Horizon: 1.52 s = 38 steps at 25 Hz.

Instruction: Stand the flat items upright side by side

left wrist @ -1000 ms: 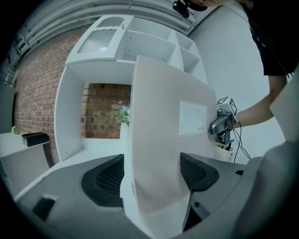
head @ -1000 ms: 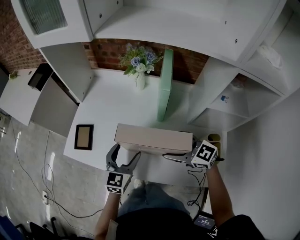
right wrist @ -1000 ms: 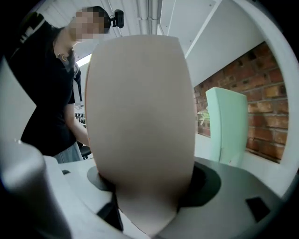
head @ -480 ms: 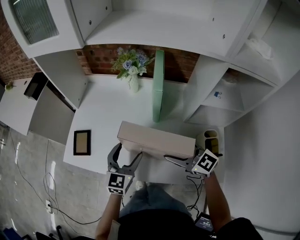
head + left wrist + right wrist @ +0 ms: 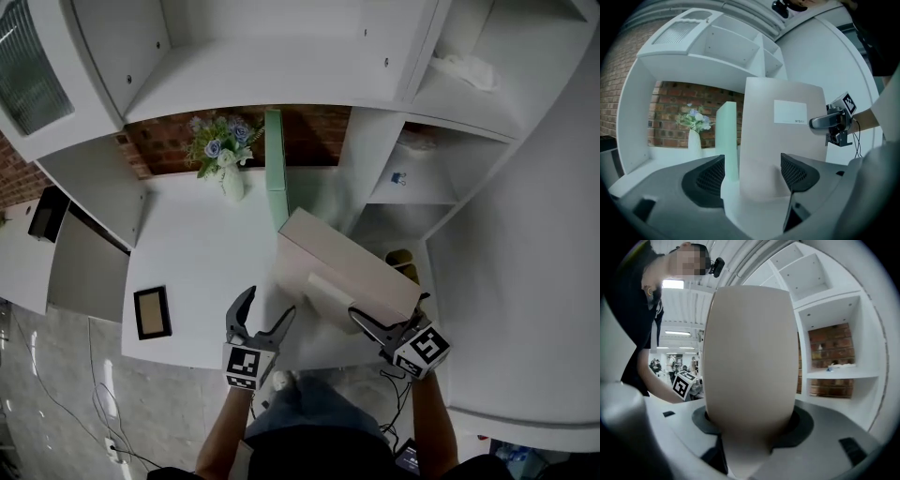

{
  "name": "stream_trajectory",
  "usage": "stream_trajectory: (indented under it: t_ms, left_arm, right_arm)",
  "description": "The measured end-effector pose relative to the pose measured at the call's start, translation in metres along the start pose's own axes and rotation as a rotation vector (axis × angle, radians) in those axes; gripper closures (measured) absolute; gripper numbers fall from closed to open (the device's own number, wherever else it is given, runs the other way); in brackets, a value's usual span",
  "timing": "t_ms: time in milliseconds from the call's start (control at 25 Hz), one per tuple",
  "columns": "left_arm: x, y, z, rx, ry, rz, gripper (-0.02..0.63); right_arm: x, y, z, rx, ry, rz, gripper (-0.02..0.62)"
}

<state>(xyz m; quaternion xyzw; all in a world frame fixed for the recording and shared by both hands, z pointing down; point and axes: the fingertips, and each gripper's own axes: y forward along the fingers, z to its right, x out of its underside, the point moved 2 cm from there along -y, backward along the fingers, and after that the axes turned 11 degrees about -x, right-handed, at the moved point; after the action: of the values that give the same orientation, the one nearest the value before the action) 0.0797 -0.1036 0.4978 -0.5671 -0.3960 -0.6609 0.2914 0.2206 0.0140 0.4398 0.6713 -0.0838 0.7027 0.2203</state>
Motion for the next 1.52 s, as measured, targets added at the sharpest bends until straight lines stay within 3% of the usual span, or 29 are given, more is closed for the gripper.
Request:
stream_trajectory:
  t_ms: [200, 440, 760, 1040, 1520]
  left_arm:
    - [0.000, 0.011, 0.015, 0.056, -0.001, -0.009, 0.261]
    - [-0.010, 0.021, 0.008, 0.051, -0.023, 0.005, 0.261]
    - [-0.039, 0.036, -0.041, -0.051, -0.036, 0.051, 0.261]
    - [-0.038, 0.039, -0.070, -0.116, -0.067, 0.043, 0.261]
    - [-0.033, 0.054, -0.086, -0.143, -0.089, 0.022, 0.261]
  right_arm:
    - [-0.003, -0.023, 0.009, 0.221, 0.037, -0.009, 0.336]
    - [-0.010, -0.004, 0.025, 0.455, 0.026, -0.030, 0.337]
    - [-0.026, 0.059, 0.061, 0.621, 0.005, 0.015, 0.336]
    - [-0.033, 0.116, 0.110, 0.697, 0.046, 0.036, 0.336]
    - [-0.018, 0.166, 0.157, 0.752, 0.082, 0.005, 0.333]
